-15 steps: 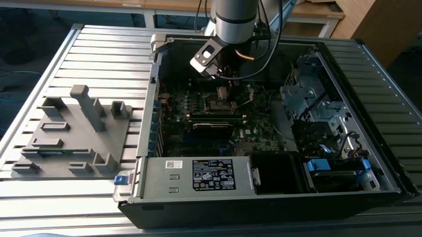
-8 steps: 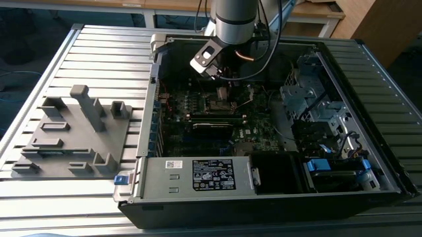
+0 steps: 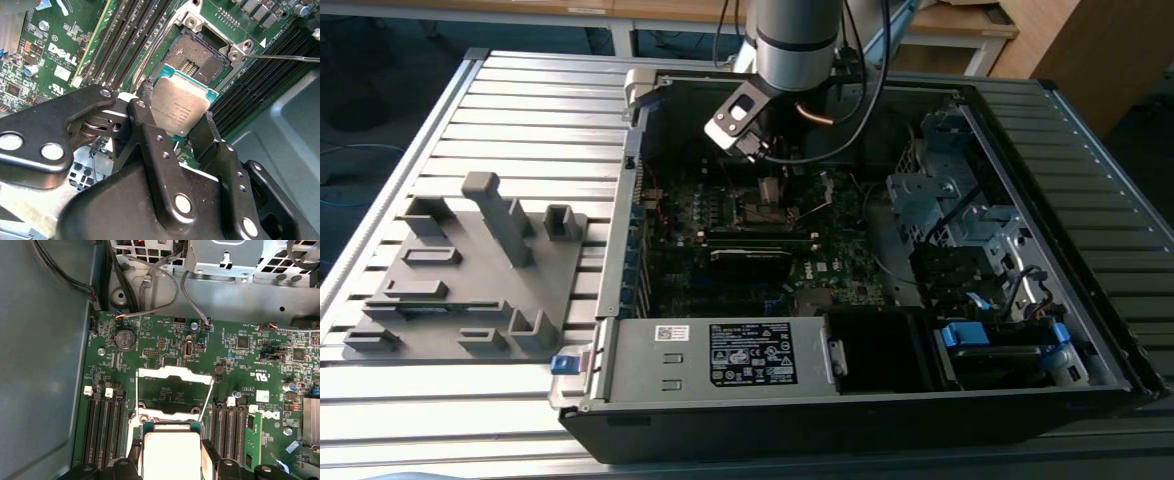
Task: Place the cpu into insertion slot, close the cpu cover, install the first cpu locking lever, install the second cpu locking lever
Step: 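Place the cpu into insertion slot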
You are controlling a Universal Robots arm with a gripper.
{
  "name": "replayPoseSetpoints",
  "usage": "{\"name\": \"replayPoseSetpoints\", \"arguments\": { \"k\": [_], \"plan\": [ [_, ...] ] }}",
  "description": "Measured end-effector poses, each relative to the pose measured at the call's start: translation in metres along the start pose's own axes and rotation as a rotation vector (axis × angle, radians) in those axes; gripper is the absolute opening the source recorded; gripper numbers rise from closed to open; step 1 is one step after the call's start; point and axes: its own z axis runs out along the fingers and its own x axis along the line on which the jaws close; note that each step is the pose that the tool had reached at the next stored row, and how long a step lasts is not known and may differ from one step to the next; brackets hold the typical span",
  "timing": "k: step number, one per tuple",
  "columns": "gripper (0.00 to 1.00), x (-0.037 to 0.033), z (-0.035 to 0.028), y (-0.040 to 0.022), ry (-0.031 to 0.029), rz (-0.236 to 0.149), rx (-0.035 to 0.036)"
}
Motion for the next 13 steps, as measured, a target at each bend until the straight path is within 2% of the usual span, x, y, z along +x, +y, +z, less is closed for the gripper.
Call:
{"name": "replayPoseSetpoints", "arguments": {
  "k": [13],
  "plan": [
    [0.54,0.0001,0.0031,-0.0004,0.0001,0.001,-0.0001]
  ]
}}
